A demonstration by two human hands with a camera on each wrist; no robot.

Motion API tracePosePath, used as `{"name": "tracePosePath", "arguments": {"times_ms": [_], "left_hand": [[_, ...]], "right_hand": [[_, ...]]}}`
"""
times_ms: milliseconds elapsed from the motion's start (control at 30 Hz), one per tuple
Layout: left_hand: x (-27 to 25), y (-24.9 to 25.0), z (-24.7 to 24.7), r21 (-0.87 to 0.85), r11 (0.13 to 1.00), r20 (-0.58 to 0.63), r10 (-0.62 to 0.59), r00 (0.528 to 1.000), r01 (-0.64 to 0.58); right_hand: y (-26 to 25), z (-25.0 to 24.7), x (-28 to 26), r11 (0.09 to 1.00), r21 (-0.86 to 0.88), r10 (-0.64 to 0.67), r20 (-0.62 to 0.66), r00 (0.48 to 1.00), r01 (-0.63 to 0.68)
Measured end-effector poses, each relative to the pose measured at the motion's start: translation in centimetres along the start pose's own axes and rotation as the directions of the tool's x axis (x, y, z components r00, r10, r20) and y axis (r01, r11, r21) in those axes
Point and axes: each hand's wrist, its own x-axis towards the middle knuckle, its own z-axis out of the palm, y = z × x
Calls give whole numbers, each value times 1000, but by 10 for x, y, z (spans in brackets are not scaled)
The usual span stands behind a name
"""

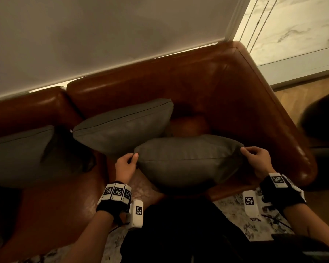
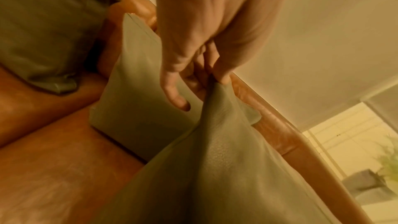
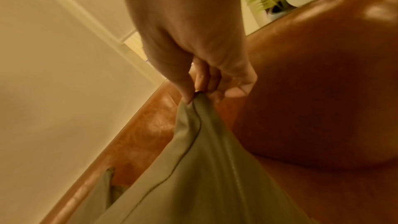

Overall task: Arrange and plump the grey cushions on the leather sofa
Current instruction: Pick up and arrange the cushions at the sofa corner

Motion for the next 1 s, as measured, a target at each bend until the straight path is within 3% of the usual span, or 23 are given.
{"name": "tracePosePath", "arguments": {"times_ms": [100, 267, 367, 500, 567, 667, 833, 900, 1000], "left_hand": [[1, -6, -7, 17, 1000, -18, -14, 1000, 15], [1, -17, -11, 54, 997, -7, -48, 999, 48], [1, -9, -7, 65, 998, -29, 18, 999, -16], [-3, 19, 12, 40, 981, 6, 192, 981, -192], [-3, 15, 5, 20, 976, -56, 217, 975, -216], [6, -7, -29, 94, 991, -154, 105, 982, -92], [26, -18, -20, 72, 980, -144, -174, 974, 186], [36, -14, -10, 66, 974, -107, -208, 972, 216], [55, -3, 12, -85, 974, -3, -211, 977, 210]], "right_hand": [[-2, -1, -1, 993, -112, -44, -100, 994, 33], [-2, -5, -10, 955, -289, -113, -124, 986, 73], [-11, 1, -14, 952, -282, -147, -86, 985, 117], [-25, 45, -39, 880, -300, -352, 109, 930, 368], [-17, 36, -44, 905, -264, -332, 52, 942, 333], [-6, -11, -47, 985, -96, -149, -75, 986, 141], [-32, -6, -81, 958, -170, -239, -24, 971, 232], [-42, -10, -98, 963, -136, -239, -31, 971, 233], [-58, -21, -127, 966, -76, -249, -34, 968, 246]]}}
